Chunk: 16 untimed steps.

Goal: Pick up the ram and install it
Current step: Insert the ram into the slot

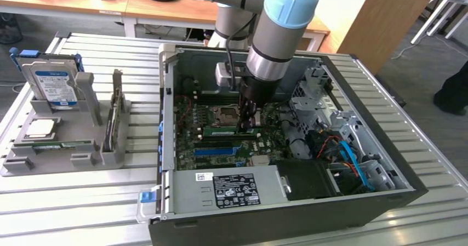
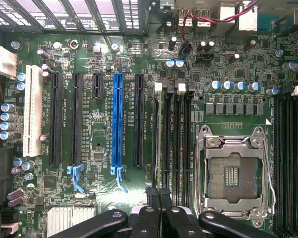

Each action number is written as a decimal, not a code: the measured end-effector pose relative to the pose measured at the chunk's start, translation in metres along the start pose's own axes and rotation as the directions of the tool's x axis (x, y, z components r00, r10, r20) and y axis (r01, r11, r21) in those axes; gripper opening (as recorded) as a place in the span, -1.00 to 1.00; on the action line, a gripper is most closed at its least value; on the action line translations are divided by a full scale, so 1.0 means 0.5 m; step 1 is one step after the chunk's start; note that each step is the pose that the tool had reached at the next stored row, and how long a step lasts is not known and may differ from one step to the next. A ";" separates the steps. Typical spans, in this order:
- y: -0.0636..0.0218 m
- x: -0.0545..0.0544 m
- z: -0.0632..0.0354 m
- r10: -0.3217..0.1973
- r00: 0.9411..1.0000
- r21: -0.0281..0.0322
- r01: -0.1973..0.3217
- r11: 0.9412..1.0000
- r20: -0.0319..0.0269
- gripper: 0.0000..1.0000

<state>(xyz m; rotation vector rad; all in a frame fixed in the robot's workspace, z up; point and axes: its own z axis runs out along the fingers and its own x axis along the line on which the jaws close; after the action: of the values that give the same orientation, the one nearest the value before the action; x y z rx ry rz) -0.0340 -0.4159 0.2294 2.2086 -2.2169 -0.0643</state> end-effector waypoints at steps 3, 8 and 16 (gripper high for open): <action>0.000 0.000 -0.001 0.000 1.000 0.000 0.000 1.000 0.000 -0.76; 0.000 0.000 -0.001 0.000 1.000 0.000 0.000 1.000 0.000 -0.76; 0.000 0.000 0.002 0.000 1.000 0.001 0.000 1.000 0.000 -0.76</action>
<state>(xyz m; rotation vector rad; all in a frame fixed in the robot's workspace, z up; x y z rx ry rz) -0.0340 -0.4160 0.2285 2.2092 -2.2174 -0.0624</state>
